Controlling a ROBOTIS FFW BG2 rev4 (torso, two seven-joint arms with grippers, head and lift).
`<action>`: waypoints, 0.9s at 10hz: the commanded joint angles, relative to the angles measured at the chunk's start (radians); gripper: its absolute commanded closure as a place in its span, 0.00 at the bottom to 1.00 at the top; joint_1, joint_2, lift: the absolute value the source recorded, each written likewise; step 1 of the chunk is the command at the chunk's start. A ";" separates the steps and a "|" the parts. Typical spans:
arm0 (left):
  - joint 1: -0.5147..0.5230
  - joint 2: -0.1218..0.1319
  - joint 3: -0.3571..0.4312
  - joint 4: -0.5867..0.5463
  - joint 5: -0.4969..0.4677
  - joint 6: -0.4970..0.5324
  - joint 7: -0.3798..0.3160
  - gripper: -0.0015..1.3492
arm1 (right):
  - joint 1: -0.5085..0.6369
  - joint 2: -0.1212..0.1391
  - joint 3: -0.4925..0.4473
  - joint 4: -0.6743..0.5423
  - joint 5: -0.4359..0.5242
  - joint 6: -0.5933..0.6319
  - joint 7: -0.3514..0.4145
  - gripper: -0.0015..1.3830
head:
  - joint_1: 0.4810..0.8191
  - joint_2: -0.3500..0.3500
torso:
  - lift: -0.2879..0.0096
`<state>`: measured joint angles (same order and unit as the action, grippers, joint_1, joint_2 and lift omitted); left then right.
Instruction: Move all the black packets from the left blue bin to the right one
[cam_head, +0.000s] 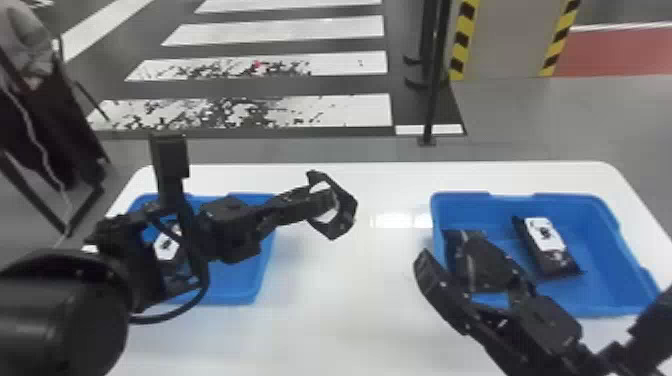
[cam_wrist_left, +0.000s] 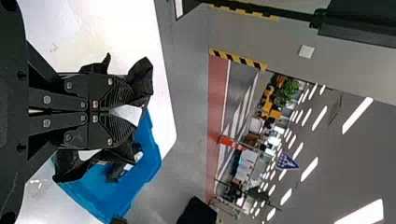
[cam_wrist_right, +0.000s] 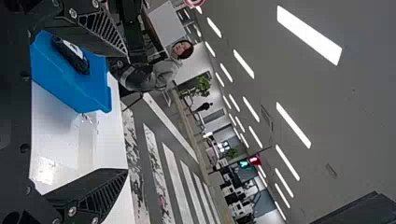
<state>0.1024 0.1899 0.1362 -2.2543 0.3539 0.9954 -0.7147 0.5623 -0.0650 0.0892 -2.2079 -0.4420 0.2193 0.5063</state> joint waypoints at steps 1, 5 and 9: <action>-0.002 -0.006 -0.040 0.000 0.039 -0.011 0.000 0.90 | -0.020 -0.009 0.023 0.013 -0.009 0.019 0.000 0.10 | 0.63 0.62 | 0.45; -0.019 -0.006 -0.112 0.002 0.095 -0.019 0.004 0.90 | -0.064 -0.022 0.064 0.035 -0.041 0.021 -0.002 0.11 | 0.63 0.56 | 0.45; -0.039 -0.004 -0.178 0.022 0.125 -0.011 0.006 0.90 | -0.089 -0.030 0.100 0.049 -0.072 0.021 -0.008 0.27 | 0.63 0.53 | 0.45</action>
<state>0.0651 0.1855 -0.0363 -2.2359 0.4755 0.9837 -0.7087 0.4755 -0.0949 0.1879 -2.1609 -0.5122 0.2405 0.4984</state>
